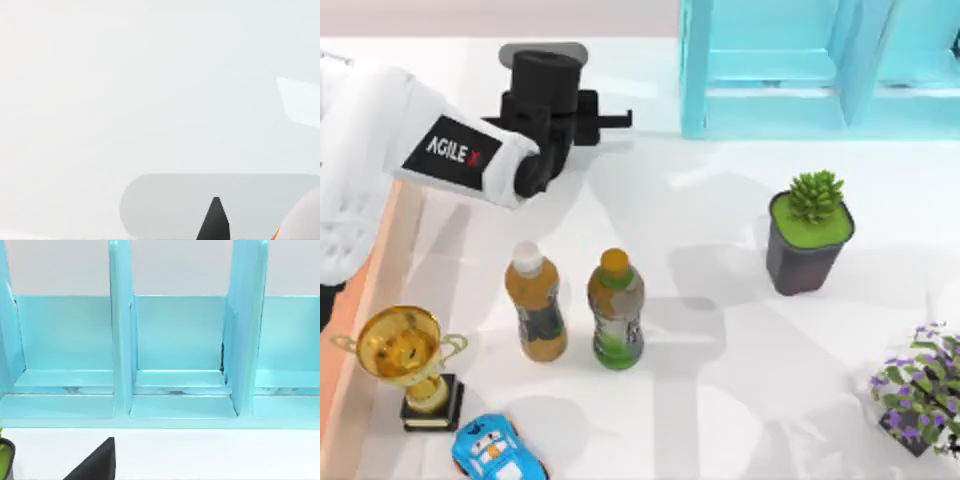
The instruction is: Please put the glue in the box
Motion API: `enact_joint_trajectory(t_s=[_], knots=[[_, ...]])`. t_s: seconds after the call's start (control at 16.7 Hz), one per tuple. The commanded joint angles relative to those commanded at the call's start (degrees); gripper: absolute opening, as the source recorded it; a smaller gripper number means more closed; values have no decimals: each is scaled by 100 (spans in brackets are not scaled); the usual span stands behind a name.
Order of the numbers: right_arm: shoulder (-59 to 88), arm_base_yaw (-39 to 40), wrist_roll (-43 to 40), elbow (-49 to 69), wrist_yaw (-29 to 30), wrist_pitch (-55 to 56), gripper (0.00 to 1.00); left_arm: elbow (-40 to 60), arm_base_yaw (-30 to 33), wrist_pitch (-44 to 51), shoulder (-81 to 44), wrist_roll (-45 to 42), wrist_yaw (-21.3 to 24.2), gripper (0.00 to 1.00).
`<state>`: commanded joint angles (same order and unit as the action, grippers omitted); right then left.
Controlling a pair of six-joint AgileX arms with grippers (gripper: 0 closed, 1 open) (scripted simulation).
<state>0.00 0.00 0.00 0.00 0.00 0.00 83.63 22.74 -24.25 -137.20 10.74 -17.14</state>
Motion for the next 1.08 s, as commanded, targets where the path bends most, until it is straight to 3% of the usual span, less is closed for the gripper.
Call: enact_joint_trajectory(t_s=[0.42, 0.78, 0.9, 1.08], knots=[[0, 0, 0, 0, 0, 0, 100, 306, -5, 1321, 880, -1, -20, 0], [0, 0, 0, 0, 0, 0, 100, 364, -3, 1465, 1012, -11, -22, 0], [0, 0, 0, 0, 0, 0, 100, 321, -159, 1605, 1109, -189, 135, 0], [0, 0, 0, 0, 0, 0, 100, 198, -805, 2100, 1417, -913, 774, 0]])
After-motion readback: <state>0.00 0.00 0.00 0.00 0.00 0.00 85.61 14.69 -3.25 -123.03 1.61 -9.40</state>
